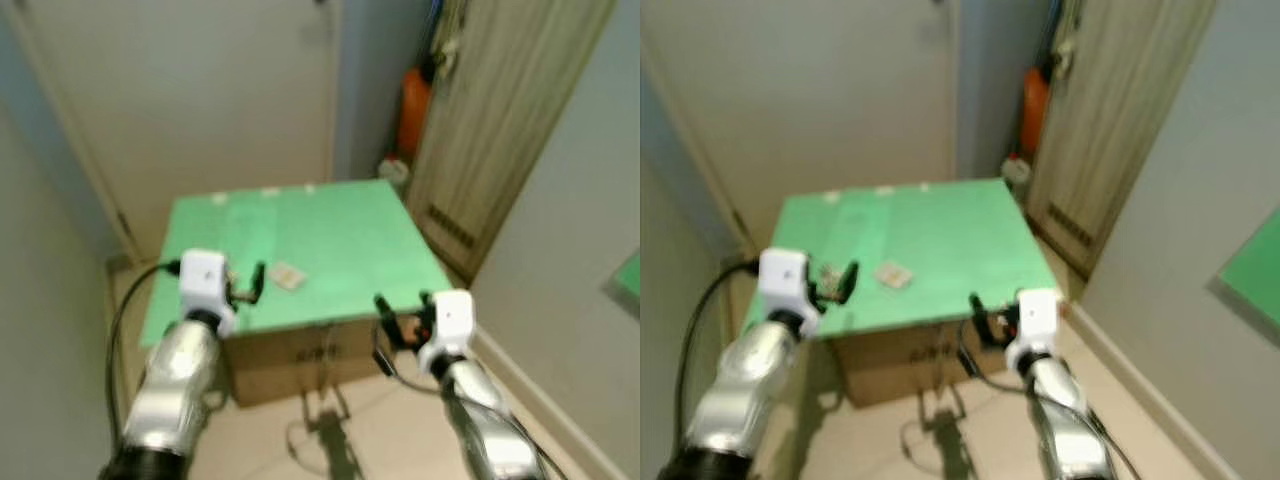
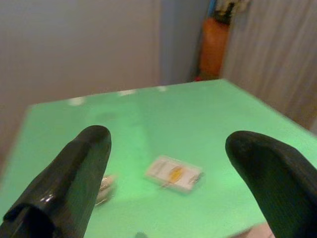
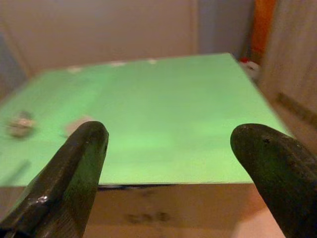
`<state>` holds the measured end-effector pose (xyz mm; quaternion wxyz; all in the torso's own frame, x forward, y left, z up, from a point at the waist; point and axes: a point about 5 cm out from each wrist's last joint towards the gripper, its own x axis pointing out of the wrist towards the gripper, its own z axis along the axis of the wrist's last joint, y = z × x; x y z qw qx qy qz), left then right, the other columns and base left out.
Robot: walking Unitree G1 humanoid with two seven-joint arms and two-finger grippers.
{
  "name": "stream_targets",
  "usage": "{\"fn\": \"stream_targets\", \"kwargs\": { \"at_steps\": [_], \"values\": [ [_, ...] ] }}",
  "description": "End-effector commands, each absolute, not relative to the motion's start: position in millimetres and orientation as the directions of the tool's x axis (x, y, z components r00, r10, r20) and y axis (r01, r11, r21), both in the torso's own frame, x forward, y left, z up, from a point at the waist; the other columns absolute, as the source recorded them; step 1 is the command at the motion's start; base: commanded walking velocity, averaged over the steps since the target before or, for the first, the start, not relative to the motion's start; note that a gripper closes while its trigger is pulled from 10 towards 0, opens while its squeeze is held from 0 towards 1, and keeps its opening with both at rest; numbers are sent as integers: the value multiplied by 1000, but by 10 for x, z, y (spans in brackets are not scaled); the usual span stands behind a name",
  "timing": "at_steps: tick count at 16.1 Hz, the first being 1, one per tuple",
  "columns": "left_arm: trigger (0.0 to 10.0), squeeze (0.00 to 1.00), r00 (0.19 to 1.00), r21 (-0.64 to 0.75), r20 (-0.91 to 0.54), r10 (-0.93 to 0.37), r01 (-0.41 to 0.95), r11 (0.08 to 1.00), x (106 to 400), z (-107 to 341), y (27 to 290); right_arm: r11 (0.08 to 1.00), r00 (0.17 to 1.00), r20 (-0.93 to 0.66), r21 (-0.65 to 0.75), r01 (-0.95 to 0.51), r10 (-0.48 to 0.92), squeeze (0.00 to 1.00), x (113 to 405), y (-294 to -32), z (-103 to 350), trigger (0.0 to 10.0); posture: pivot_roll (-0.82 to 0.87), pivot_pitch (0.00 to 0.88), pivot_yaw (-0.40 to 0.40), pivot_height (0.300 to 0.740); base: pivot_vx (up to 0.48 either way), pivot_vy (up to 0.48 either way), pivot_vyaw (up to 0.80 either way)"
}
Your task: Hang keys on a hook
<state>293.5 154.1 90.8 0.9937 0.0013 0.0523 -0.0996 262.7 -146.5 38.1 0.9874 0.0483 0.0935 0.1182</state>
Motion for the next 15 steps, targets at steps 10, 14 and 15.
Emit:
{"fn": "stream_targets", "kwargs": {
  "at_steps": [10,14,15],
  "values": [
    [10000,0,988,16,-118,-104,106,994,2866,863,1685,935,918,-176,81,-346,356,0,2742,-1312,466,10000,35,0,-60,740,403,0,0],
    [10000,0,989,56,-150,13,-5,998,2825,793,1834,925,904,-195,82,-372,381,0,2700,-1297,440,10000,40,0,-81,740,0,0,0],
    [10000,0,983,73,-177,55,-42,996,2823,737,1887,922,899,-206,78,-378,386,0,2678,-1323,433,10000,39,0,-94,740,0,0,0]
  ]
}}
